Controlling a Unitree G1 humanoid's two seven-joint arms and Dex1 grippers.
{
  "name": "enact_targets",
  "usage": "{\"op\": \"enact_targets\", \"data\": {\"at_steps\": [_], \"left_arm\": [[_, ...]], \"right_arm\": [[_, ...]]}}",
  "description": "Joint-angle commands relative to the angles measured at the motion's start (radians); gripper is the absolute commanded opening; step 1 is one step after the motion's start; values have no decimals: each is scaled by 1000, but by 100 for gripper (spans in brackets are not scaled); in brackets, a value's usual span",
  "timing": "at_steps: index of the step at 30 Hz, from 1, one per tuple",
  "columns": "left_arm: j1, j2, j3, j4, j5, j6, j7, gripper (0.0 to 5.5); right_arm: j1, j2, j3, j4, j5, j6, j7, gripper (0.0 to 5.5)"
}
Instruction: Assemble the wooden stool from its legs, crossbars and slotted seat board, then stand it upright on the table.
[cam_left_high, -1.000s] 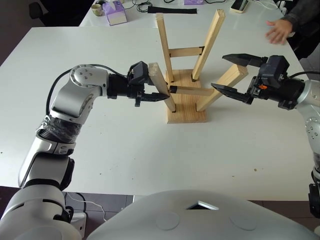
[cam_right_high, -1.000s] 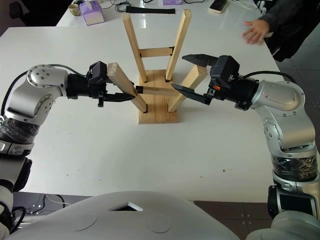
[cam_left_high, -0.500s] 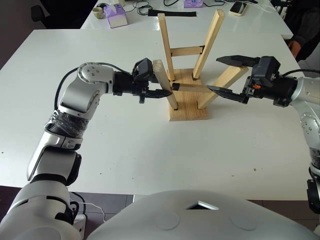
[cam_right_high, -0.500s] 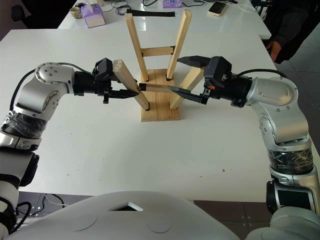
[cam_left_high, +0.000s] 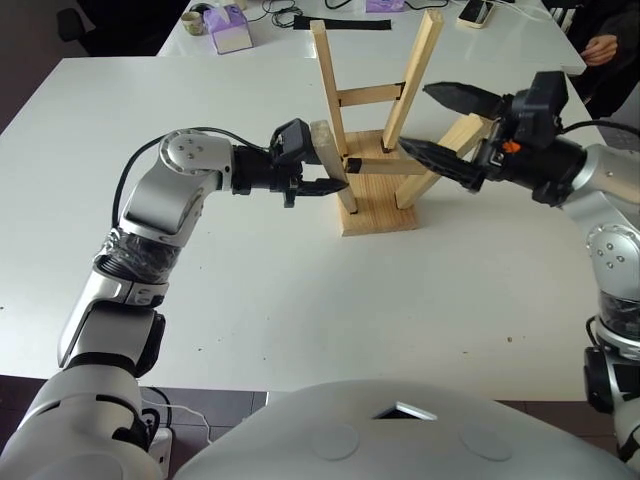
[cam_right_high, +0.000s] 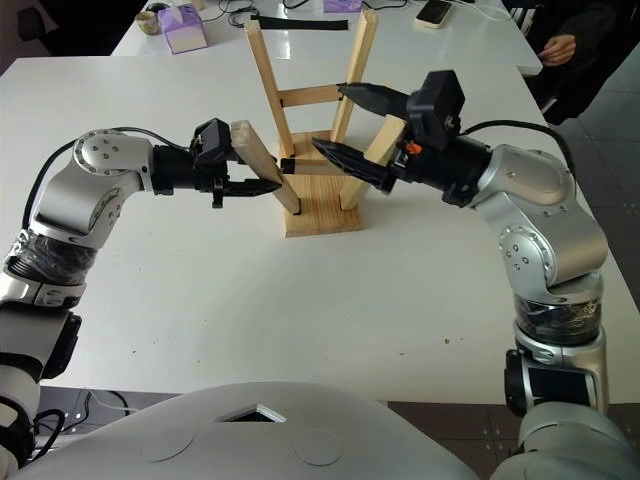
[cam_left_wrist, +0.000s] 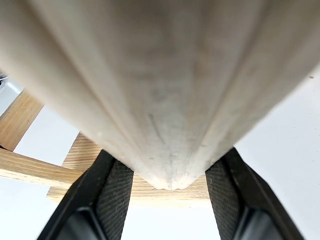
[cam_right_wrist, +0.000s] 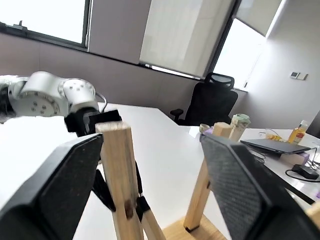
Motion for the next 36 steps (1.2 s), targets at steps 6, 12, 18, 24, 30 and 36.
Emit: {"op": "enact_targets", "data": {"at_steps": [6,12,18,24,30,36], "left_arm": [[39,12,-52,91,65,108,-18,205],[31,1,-54,123,75,117,-13,205],[14,-15,-58,156,72,133,-18,205],[-16,-41,-76,219,95,120,-14,205],[-6,-44,-83,226,107,111,-7,205],[-20,-56,-119,262,151,77,-4,205]], "right_arm": [[-111,292,206,17,-110,132,-352,355],[-207,370,165,162,-261,118,-512,355],[-225,350,155,246,-395,115,-565,355],[-141,301,256,345,-519,72,-482,355],[-41,260,405,432,-613,31,-356,355],[-11,263,430,451,-660,-23,-319,355]]}}
